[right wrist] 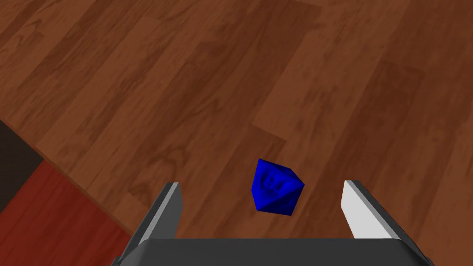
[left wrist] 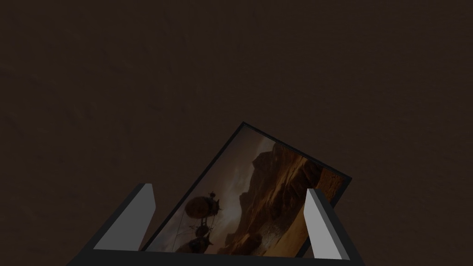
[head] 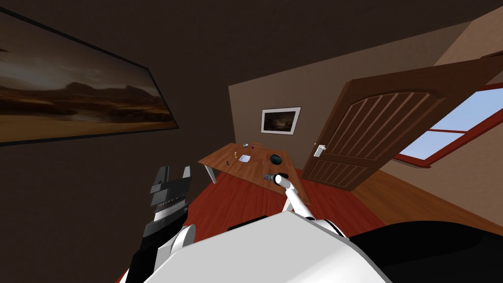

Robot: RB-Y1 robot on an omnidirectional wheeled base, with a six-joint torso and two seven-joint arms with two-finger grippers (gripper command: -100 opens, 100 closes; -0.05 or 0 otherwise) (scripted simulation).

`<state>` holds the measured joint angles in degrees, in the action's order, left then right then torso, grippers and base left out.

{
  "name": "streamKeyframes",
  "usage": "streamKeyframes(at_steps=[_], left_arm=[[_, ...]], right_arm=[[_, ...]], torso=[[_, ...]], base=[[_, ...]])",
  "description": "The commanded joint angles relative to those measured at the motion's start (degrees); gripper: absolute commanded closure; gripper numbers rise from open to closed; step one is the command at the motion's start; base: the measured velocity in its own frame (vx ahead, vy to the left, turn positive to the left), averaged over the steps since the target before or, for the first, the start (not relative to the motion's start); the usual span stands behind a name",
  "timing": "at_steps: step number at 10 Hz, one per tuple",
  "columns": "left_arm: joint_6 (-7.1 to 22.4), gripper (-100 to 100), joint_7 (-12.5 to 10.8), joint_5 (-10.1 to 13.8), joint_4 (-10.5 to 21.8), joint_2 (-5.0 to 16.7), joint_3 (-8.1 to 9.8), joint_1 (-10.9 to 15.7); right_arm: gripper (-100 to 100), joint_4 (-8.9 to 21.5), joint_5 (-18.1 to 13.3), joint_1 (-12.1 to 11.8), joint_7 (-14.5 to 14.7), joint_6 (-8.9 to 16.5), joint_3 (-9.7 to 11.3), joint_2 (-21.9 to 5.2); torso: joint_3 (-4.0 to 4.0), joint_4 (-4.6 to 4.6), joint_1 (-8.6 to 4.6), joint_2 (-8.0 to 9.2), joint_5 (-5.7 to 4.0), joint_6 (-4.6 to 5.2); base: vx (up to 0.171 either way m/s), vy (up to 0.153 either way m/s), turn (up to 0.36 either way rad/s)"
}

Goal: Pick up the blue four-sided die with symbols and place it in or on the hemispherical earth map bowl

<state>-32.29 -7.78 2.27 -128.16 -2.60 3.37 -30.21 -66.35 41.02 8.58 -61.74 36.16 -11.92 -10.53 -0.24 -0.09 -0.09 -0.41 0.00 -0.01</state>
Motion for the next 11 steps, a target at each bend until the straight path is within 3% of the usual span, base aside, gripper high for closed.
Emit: streamKeyframes(at_steps=[1, 3, 4, 5, 6, 8, 9, 11], left_arm=[[0.00, 0, 0.00, 0.00, 0.00, 0.00, 0.00, 0.00], [0.00, 0, 0.00, 0.00, 0.00, 0.00, 0.00, 0.00], [0.00, 0, 0.00, 0.00, 0.00, 0.00, 0.00, 0.00], [0.00, 0, 0.00, 0.00, 0.00, 0.00, 0.00, 0.01], [0.00, 0, 0.00, 0.00, 0.00, 0.00, 0.00, 0.01], [0.00, 0, 0.00, 0.00, 0.00, 0.00, 0.00, 0.00], [0.00, 0, 0.00, 0.00, 0.00, 0.00, 0.00, 0.01], [0.00, 0, 0.00, 0.00, 0.00, 0.00, 0.00, 0.01]], right_arm=[[-100, 1.54, 1.59, -0.48, -1.00, 2.01, -0.84, -0.35], [-100, 3.57, 2.61, -1.38, -2.25, 3.96, -1.64, -0.14], [-100, 3.35, 2.38, -0.85, -1.51, 2.85, -1.30, -0.15], [0, 3.60, 2.45, -0.81, -1.65, 3.06, -1.36, -0.16], [-100, 4.98, 2.67, -0.95, -0.15, 1.15, -1.25, 1.05], [-100, 5.84, 2.95, -0.66, 0.29, 0.76, -1.24, 1.18], [100, 5.93, 2.92, -0.64, 0.43, 0.50, -1.22, 1.27], [100, 5.91, 2.94, -0.64, 0.40, 0.49, -1.25, 1.25]], torso=[[0.00, 0.00, 0.00, 0.00, 0.00, 0.00], [-0.01, -0.01, 0.02, -0.01, 0.00, 0.00], [-0.01, 0.00, -0.02, 0.00, 0.00, 0.00], [0.07, 0.03, 0.01, 0.14, 0.01, 0.00], [0.14, 0.05, 0.05, 0.26, 0.01, 0.00], [0.04, 0.02, -0.03, 0.06, 0.00, -0.01], [0.09, 0.03, 0.01, 0.17, 0.01, 0.00], [0.17, 0.06, 0.08, 0.32, 0.02, -0.03]], base=[[0.108, -0.010, 0.007], [0.090, -0.014, 0.004], [0.040, -0.012, 0.003], [0.008, -0.002, 0.000], [0.052, -0.016, -0.001], [0.062, -0.023, 0.004], [0.006, -0.002, 0.000], [0.000, 0.000, 0.000]])
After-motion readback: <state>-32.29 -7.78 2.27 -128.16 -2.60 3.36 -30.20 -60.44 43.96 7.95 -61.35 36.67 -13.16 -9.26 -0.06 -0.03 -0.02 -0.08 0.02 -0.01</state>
